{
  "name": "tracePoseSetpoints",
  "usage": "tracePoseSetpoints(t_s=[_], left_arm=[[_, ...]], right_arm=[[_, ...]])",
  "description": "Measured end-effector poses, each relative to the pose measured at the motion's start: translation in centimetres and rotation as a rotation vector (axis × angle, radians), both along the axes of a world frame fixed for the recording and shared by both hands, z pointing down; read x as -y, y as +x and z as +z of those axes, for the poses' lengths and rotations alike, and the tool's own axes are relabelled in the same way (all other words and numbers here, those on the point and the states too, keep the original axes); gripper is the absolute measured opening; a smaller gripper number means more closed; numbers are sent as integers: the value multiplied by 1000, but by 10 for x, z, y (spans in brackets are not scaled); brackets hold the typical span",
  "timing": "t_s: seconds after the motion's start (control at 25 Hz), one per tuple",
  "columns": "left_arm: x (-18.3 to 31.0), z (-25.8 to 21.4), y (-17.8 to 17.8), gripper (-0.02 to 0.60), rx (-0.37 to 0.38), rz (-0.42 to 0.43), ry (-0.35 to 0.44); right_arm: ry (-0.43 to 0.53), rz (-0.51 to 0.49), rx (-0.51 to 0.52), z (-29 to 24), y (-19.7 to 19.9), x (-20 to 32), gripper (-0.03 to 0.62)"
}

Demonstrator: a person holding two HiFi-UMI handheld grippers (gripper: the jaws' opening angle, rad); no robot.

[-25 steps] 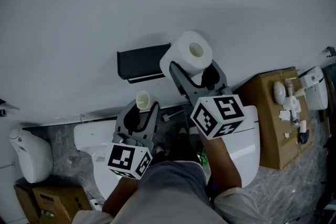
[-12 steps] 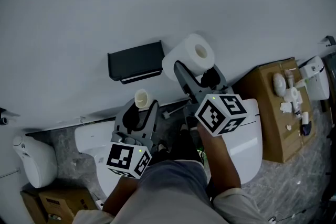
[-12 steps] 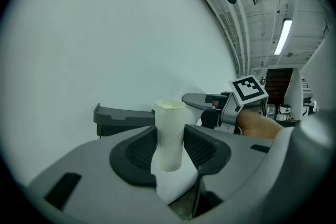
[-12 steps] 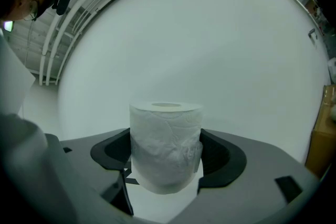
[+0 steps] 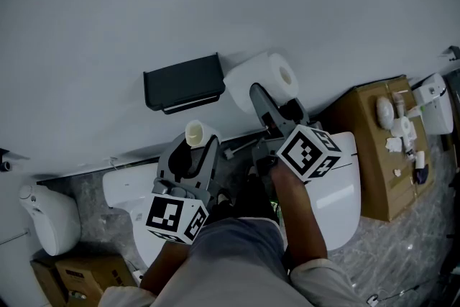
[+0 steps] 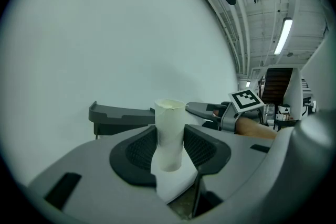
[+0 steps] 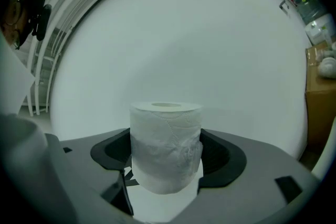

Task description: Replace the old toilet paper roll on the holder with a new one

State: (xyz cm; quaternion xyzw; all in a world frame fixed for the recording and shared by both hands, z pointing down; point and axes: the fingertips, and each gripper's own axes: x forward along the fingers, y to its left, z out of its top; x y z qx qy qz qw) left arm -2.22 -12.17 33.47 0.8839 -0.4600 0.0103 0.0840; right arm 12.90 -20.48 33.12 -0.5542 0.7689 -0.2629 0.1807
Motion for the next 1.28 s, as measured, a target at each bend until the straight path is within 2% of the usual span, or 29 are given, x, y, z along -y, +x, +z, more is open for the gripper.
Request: tracePoseSetpoints(t_s=[0.32,0.6,0.84,1.12,1.28], left_arm=[[2,5,0,149,-1,5,-9],[2,7,0,149,7,-5,-16],[2,9,-4,149,16,-22,-17],[1,14,-9,149,7,-26,-34],[1,12,-17,149,9,-33,-29]], right_arm=[[-53,23,102,25,9,2,391],[-136,-24,316,55,-10,11,391],[-163,-45,441,71,-22,21,391],[-188,-58,506,80,-37,29,391],[-196,-34,563,85,-42,33,391]])
